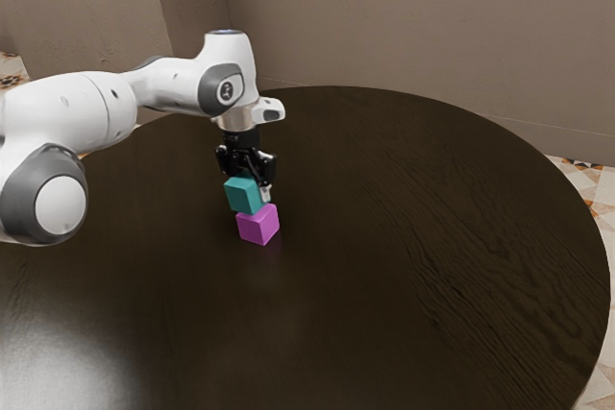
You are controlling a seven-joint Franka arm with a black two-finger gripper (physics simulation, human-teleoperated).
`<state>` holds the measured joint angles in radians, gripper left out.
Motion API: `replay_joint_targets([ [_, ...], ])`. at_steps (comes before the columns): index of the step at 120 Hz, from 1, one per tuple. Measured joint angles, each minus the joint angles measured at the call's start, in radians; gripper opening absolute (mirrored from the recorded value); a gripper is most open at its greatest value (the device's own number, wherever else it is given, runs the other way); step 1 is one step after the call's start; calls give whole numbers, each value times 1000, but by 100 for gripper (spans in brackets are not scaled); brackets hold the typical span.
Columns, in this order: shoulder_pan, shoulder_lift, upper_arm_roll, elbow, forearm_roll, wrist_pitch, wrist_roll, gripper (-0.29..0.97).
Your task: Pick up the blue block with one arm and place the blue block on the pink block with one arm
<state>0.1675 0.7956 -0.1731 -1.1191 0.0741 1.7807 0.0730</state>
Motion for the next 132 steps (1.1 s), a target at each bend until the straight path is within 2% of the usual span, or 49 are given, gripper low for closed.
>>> replay_joint_targets([
  [52, -17, 24, -7, 35, 13, -1, -42, 39],
  [108, -18, 6, -5, 0, 13, 0, -60, 39],
  [132, -18, 6, 2, 2, 9, 2, -61, 54],
])
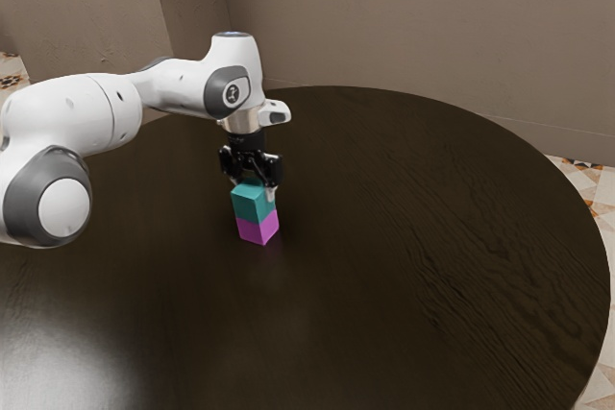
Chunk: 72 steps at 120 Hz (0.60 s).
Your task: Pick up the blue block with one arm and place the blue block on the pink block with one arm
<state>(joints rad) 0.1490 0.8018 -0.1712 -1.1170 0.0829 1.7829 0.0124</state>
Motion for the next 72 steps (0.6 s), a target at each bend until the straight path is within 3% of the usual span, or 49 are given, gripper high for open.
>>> replay_joint_targets([
  [18, 0, -22, 1, 6, -1, -5, 0, 61],
  [53, 1, -235, -3, -1, -31, -104, 9, 66],
  [72, 1, -269, -5, -2, -48, -156, -7, 67],
])
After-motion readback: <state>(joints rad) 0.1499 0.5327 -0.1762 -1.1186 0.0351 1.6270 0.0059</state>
